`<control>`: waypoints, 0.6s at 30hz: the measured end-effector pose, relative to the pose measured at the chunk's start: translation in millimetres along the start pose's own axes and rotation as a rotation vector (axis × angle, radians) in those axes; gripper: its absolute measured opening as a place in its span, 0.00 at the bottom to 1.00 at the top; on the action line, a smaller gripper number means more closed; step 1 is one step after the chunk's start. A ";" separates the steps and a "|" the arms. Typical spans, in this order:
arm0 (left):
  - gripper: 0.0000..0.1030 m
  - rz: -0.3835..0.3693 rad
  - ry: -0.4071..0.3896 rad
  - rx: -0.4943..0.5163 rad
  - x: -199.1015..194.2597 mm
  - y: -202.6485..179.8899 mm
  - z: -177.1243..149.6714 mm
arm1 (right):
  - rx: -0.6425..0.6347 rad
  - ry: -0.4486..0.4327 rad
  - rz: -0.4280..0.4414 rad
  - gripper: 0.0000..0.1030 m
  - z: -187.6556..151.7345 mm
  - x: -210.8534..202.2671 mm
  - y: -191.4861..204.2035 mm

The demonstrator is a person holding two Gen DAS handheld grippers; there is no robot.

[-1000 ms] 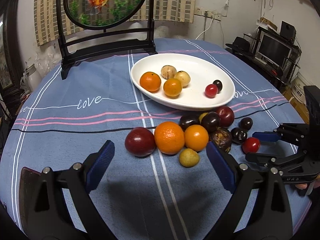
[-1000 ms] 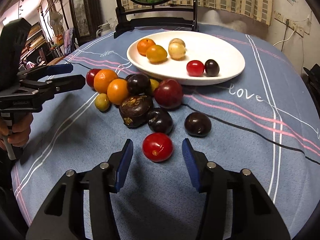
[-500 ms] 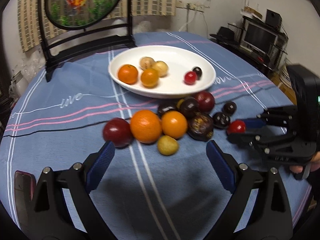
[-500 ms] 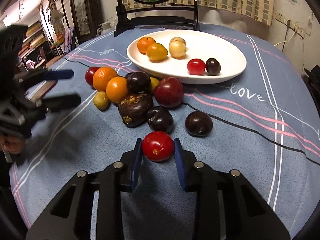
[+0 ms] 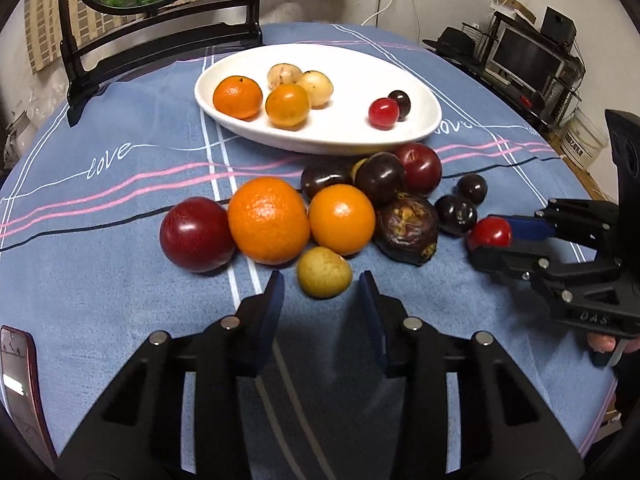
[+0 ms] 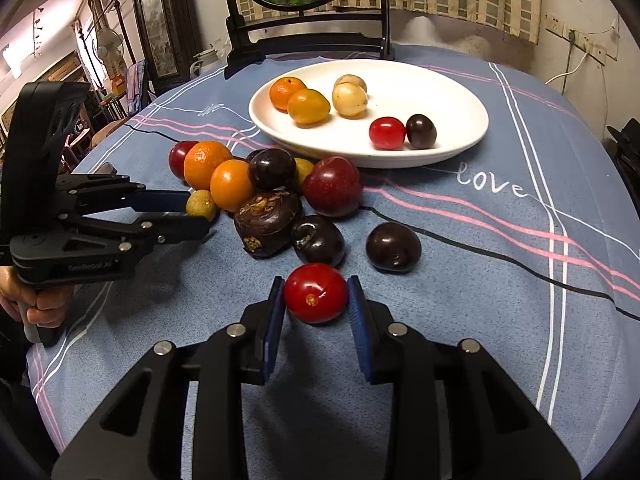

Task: Organize fruits
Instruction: 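Grasp the small yellow fruit with the left tool while the right grasps a red tomato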

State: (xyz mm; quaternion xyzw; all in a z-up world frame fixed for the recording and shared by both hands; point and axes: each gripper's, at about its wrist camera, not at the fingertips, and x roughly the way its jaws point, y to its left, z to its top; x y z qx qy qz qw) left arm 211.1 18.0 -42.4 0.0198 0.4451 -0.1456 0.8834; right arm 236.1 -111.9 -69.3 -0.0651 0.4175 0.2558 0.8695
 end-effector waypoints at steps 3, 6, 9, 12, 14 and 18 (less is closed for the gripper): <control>0.39 0.009 0.002 -0.001 3.8 -2.3 2.8 | 0.000 0.000 0.000 0.32 -0.2 0.0 -0.1; 0.30 0.003 0.006 -0.002 6.0 -5.3 5.1 | 0.001 -0.004 -0.001 0.32 -0.2 -1.4 -0.4; 0.27 0.018 -0.001 0.007 4.9 -7.2 3.7 | 0.000 -0.007 -0.002 0.32 0.6 -2.1 0.1; 0.27 0.017 0.001 0.001 3.1 -7.4 3.2 | -0.001 -0.009 0.000 0.32 0.8 -3.0 0.3; 0.27 0.003 0.000 -0.005 0.4 -7.8 2.7 | -0.003 -0.015 0.005 0.32 1.1 -4.6 1.0; 0.27 -0.009 -0.040 -0.004 -12.8 -11.2 2.2 | -0.003 -0.040 0.035 0.32 2.9 -11.1 3.3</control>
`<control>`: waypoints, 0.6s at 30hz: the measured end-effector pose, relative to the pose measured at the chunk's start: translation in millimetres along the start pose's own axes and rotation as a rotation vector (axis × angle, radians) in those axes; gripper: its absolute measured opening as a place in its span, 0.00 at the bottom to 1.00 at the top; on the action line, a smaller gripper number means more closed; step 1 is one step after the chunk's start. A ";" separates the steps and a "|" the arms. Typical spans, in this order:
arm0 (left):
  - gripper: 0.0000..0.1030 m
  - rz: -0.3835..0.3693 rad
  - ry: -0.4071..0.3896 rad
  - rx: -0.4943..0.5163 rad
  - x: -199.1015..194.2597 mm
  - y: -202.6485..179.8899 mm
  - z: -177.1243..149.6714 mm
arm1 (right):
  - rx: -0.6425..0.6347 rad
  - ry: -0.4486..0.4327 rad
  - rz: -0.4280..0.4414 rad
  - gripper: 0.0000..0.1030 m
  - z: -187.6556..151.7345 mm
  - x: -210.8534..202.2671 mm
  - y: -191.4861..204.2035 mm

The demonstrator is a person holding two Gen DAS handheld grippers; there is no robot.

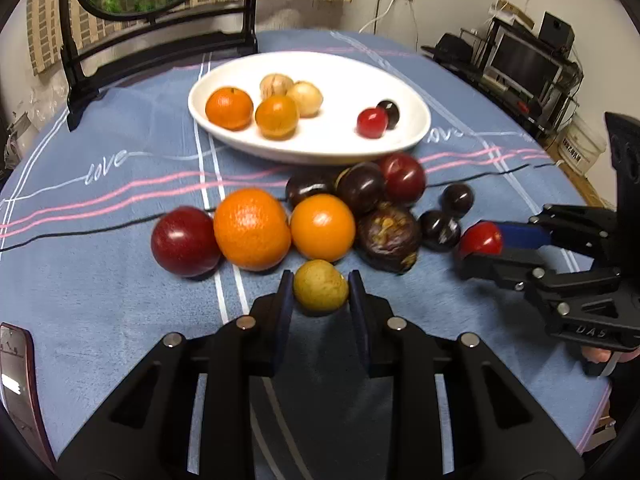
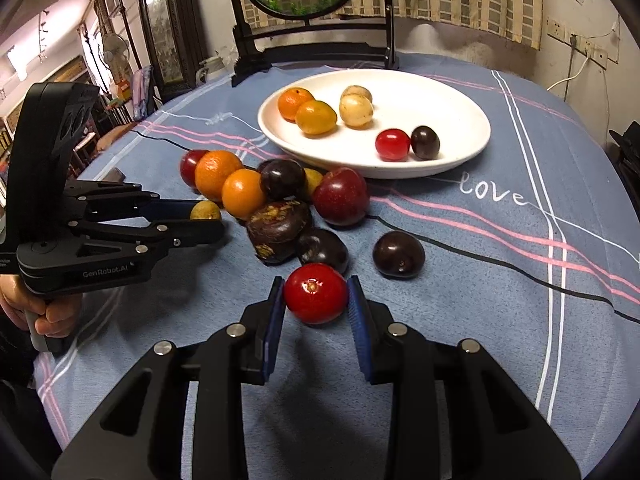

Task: Organize fruits
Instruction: 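Grasp the small yellow fruit with the left tool while the right grasps a red tomato, then place the yellow fruit and red tomato on the plate, opening both tools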

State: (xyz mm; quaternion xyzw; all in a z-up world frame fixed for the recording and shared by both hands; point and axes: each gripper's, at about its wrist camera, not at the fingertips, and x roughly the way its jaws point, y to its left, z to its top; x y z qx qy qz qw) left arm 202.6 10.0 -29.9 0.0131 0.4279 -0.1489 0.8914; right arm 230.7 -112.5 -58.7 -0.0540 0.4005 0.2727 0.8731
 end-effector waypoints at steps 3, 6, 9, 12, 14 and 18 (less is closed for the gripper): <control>0.27 0.011 -0.052 0.013 -11.5 -2.7 6.5 | 0.018 -0.048 0.015 0.32 9.6 -7.8 -3.4; 0.27 0.004 -0.080 0.000 -15.7 0.2 28.5 | 0.051 -0.111 0.006 0.32 27.3 -13.3 -13.2; 0.27 -0.018 -0.103 -0.009 -10.6 0.7 58.3 | 0.092 -0.174 -0.016 0.32 52.9 -9.3 -27.0; 0.27 0.013 -0.112 -0.006 6.7 -1.9 83.8 | 0.103 -0.180 -0.045 0.32 74.7 10.5 -37.5; 0.27 0.033 -0.101 -0.005 19.1 -1.5 94.7 | 0.119 -0.159 -0.046 0.32 84.5 28.0 -44.0; 0.28 0.091 -0.073 0.001 40.3 -1.6 106.9 | 0.097 -0.154 -0.059 0.35 93.4 45.8 -44.1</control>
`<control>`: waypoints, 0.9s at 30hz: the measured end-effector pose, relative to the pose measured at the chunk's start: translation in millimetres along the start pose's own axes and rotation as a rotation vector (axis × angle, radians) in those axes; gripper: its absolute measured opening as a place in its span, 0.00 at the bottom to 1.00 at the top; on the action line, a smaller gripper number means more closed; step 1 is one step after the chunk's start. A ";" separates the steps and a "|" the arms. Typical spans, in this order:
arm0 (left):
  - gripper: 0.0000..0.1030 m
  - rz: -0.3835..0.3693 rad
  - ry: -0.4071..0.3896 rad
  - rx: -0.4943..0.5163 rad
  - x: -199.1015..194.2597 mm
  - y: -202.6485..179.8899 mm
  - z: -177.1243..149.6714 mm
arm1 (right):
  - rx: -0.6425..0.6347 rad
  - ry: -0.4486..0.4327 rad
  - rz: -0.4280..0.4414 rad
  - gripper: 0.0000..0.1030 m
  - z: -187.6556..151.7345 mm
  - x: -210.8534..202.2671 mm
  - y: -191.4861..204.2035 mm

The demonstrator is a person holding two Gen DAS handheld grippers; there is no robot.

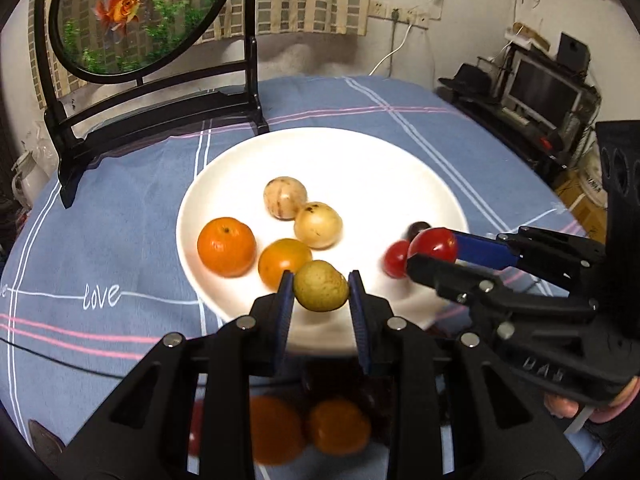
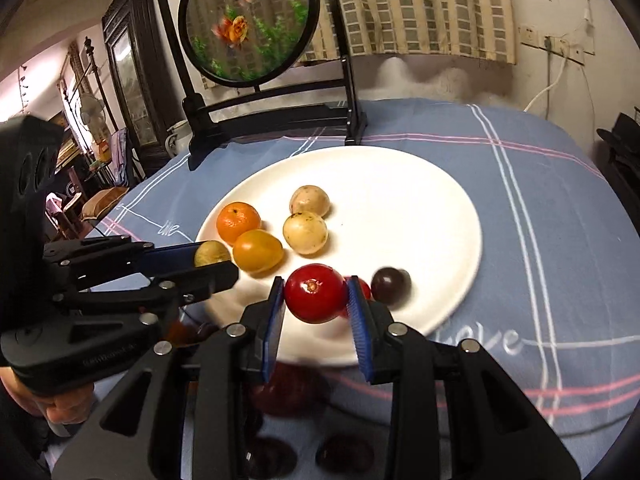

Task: Organize fruits
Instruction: 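Place the yellow fruit and red tomato on the plate, opening both tools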

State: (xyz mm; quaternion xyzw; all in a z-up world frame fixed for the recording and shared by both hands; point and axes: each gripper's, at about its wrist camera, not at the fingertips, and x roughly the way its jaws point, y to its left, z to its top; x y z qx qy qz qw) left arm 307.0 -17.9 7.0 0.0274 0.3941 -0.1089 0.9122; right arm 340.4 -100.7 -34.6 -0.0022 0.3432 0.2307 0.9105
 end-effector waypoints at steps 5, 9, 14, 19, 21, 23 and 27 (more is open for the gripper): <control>0.71 0.094 -0.037 -0.027 -12.3 7.7 0.1 | 0.026 -0.043 -0.027 0.56 1.6 -16.2 -9.2; 0.76 0.097 -0.073 -0.031 -31.2 10.7 -4.4 | 0.028 -0.077 -0.032 0.56 -0.4 -35.8 -11.8; 0.85 0.146 -0.102 -0.002 -45.1 8.4 -16.9 | 0.010 -0.075 -0.043 0.56 -17.2 -51.2 -8.3; 0.93 0.197 -0.138 0.033 -62.1 15.3 -37.4 | 0.008 -0.035 -0.053 0.56 -38.7 -58.5 -9.8; 0.95 0.205 -0.141 0.014 -66.6 24.8 -43.7 | 0.020 -0.014 -0.071 0.56 -47.8 -60.1 -14.1; 0.95 0.206 -0.142 -0.033 -70.5 41.2 -50.4 | 0.026 0.004 -0.094 0.56 -53.8 -60.1 -16.8; 0.96 0.243 -0.119 -0.125 -70.7 71.2 -61.7 | 0.033 0.048 -0.099 0.56 -63.0 -57.7 -18.0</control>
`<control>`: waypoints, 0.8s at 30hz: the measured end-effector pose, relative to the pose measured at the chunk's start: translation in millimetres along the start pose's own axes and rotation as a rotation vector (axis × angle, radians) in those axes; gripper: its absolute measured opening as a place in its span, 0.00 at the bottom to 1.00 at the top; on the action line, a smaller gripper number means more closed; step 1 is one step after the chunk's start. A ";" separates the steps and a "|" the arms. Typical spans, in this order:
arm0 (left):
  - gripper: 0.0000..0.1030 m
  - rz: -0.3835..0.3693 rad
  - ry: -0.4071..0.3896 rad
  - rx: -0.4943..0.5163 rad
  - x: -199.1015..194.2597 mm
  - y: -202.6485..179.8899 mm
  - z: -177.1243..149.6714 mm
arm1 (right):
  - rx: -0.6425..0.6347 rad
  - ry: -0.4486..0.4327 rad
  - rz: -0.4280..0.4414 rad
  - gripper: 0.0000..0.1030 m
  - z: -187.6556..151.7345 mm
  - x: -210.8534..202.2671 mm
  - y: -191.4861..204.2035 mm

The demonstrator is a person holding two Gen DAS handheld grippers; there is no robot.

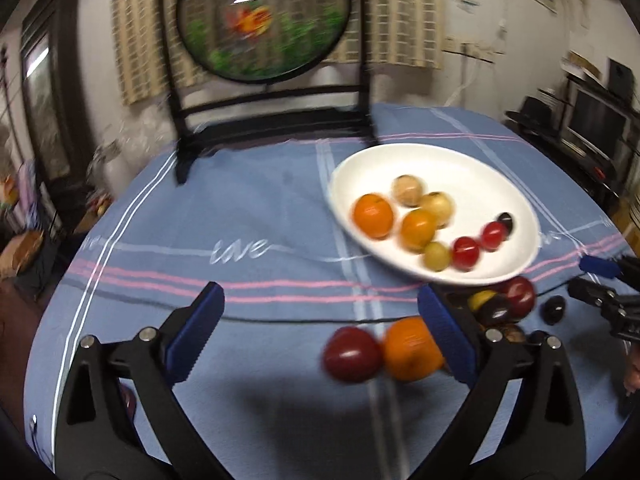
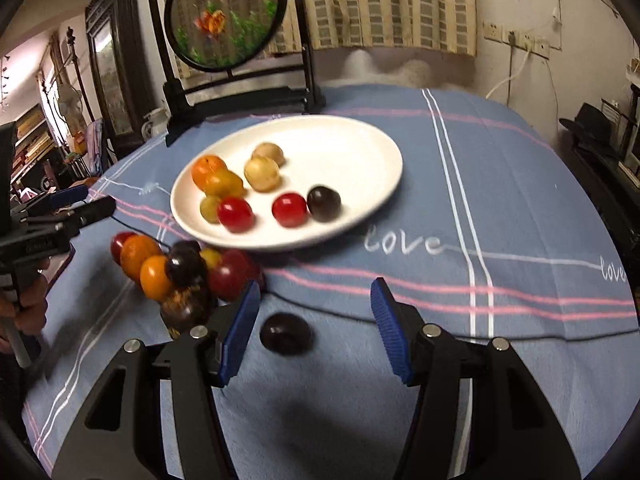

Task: Organize fruits
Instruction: 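Place the yellow fruit and red tomato on the plate, opening both tools, then grasp the large red plum with the left tool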

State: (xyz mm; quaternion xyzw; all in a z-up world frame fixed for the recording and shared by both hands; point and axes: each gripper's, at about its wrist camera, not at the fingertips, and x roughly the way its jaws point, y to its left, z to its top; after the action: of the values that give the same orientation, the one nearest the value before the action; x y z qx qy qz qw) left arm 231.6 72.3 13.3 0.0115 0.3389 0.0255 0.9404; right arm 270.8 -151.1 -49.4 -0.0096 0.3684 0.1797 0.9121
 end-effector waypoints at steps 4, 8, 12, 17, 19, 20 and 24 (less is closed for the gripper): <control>0.96 0.012 0.021 -0.057 2.0 17.6 -4.8 | -0.027 0.034 0.016 0.56 -4.8 5.4 7.4; 0.96 0.028 0.021 -0.081 2.6 25.5 -4.0 | -0.054 0.054 0.011 0.56 -7.7 10.8 12.9; 0.96 0.027 0.016 -0.104 1.5 31.3 -3.1 | -0.050 0.065 0.017 0.56 -8.1 13.2 11.3; 0.96 0.030 0.017 -0.116 2.4 33.7 -2.7 | -0.053 0.087 0.028 0.48 -10.0 16.7 12.0; 0.96 0.029 0.023 -0.115 3.1 33.7 -3.2 | -0.058 0.096 0.031 0.44 -10.5 18.4 13.0; 0.96 0.029 0.023 -0.113 3.2 33.2 -3.1 | -0.059 0.098 0.030 0.44 -10.8 19.1 13.1; 0.96 0.031 0.016 -0.111 1.6 33.6 -3.6 | -0.061 0.106 0.036 0.37 -11.6 21.4 13.3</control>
State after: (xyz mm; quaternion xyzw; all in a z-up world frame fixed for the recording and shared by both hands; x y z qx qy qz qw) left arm 229.3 105.9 10.8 -0.0354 0.3445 0.0589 0.9363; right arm 272.8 -133.6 -70.9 -0.0402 0.4106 0.2062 0.8873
